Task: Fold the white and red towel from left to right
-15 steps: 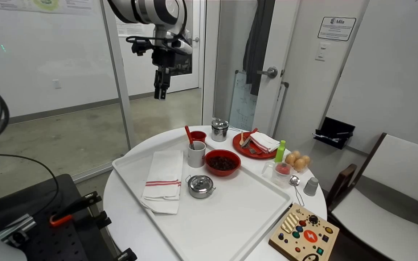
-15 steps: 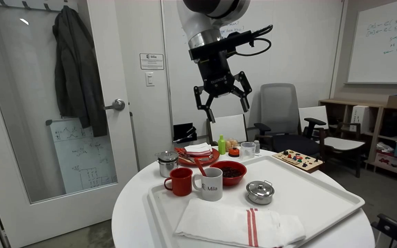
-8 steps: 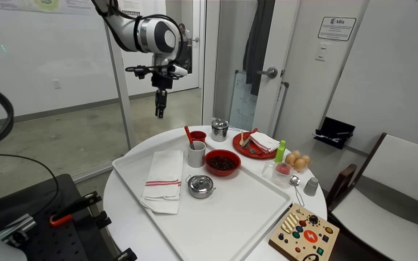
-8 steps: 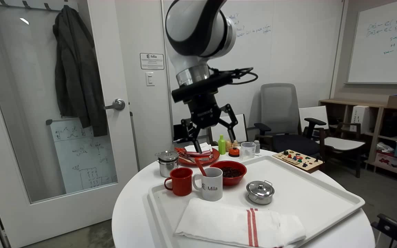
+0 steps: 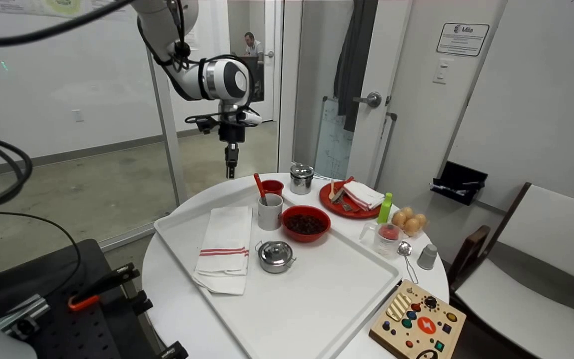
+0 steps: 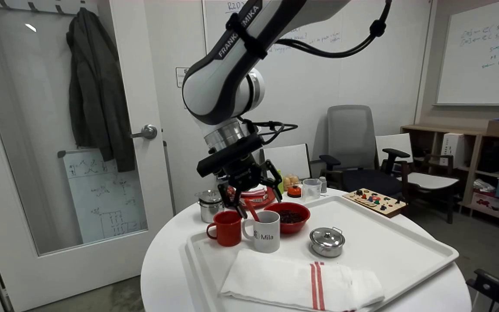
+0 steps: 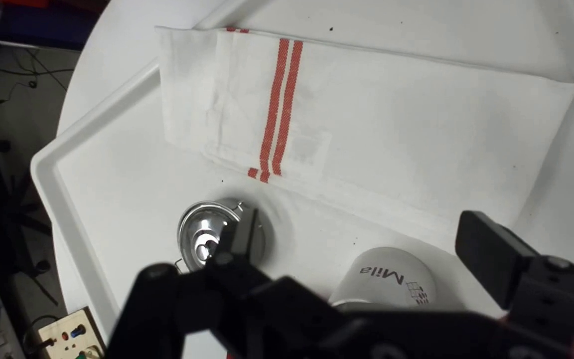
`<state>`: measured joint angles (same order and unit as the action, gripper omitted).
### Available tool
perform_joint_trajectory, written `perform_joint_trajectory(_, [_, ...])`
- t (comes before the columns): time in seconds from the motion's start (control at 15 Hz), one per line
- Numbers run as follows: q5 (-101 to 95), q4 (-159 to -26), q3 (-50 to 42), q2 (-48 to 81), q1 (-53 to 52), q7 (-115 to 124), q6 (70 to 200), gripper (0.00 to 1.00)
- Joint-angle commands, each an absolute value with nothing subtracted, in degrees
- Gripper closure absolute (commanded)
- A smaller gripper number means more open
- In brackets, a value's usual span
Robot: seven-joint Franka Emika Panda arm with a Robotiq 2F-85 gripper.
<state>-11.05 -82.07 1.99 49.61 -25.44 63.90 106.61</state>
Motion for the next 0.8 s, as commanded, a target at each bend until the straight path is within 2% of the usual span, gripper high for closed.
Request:
perform_joint_trajectory(0.0, [-10.97,-80.85,1.78,50.44,-25.80,63.86,106.04,0.00])
perform_joint_trajectory(0.73, [-14.70,-70.61,-0.23,61.62,-29.58,64.42,107.65,0.00])
